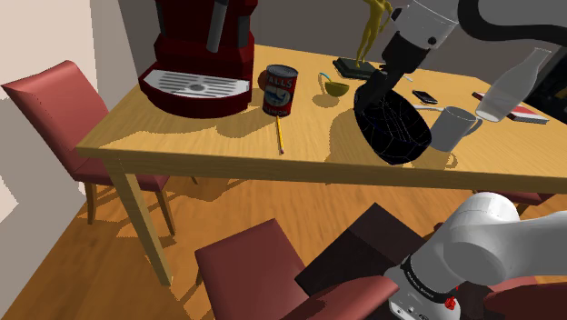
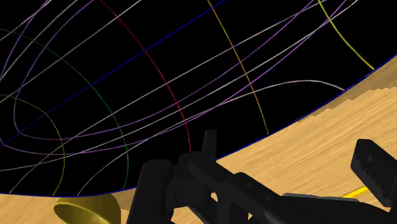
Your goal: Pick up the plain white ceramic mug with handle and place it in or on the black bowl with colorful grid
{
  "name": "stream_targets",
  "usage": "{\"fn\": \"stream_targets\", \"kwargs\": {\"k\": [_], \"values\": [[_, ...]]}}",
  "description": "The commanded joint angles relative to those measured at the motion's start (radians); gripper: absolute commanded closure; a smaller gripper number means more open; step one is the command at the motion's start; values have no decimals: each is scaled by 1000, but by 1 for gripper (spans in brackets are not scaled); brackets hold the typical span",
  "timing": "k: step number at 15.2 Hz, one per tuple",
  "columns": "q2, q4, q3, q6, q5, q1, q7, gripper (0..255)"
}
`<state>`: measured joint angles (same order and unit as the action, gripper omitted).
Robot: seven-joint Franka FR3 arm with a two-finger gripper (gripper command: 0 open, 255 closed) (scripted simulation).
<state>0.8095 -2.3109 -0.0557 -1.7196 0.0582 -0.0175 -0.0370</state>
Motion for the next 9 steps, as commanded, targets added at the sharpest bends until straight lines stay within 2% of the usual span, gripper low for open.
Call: {"fn": "stream_targets", "kwargs": {"k": [1, 9], "values": [[0, 0, 0, 0, 0, 0, 0, 0], [148, -14, 140, 200, -94, 25, -169, 0]]}}
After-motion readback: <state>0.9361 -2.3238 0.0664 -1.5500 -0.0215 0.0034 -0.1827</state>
